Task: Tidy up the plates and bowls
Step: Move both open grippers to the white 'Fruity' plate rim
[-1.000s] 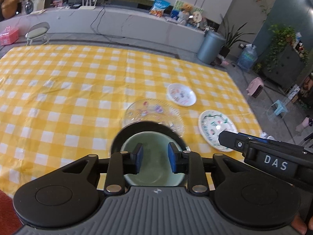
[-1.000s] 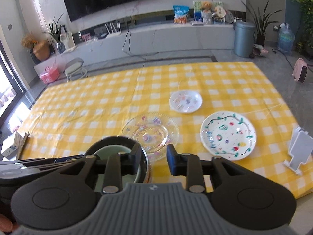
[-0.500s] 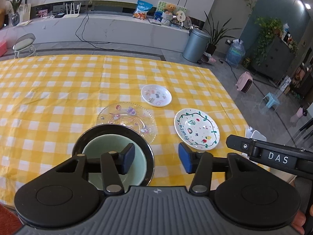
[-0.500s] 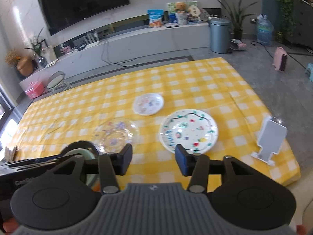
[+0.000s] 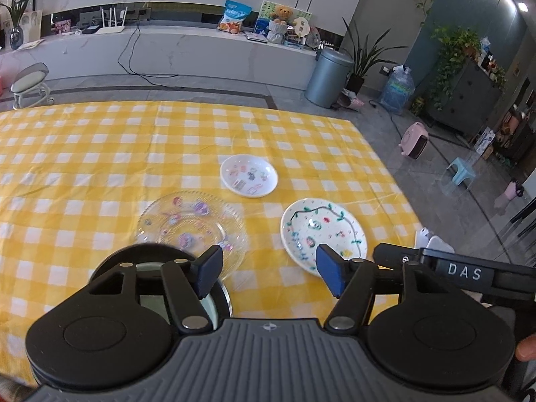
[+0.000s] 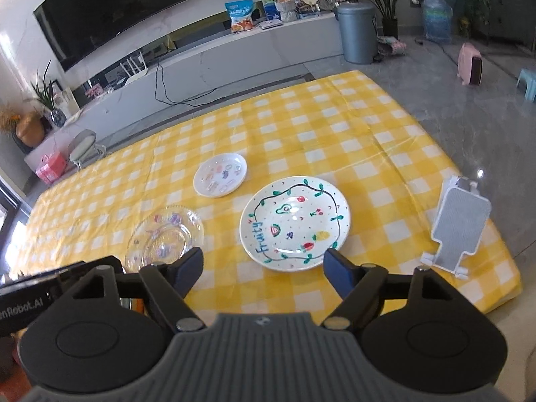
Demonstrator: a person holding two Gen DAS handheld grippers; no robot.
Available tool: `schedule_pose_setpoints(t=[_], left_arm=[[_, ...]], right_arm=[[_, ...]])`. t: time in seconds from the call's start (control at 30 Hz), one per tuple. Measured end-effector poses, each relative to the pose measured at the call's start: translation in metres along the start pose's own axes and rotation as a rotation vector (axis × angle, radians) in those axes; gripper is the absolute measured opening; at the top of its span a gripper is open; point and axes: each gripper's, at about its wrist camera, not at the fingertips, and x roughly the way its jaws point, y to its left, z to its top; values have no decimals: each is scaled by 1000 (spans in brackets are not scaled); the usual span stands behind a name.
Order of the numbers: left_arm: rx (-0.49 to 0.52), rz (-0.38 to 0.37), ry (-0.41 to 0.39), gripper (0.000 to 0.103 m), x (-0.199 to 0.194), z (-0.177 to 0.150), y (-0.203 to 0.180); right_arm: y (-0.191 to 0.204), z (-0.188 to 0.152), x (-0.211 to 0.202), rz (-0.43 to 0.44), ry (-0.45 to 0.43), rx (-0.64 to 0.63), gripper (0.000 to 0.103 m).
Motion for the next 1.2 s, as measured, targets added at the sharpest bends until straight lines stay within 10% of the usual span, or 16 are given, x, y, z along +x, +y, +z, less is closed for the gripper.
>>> schedule_pose_setpoints(t=[0.33,0.77,1.2], left_arm=[[-58,4,46,76,44,29,14],[-101,-17,130,71,128,25,-25],[-60,76,146,63,174,12,-34]], right_arm=[[-29,24,60,90,72,218,74],[-92,42,101,-24,7,143,63],[-123,28,123,56,28,218,34]])
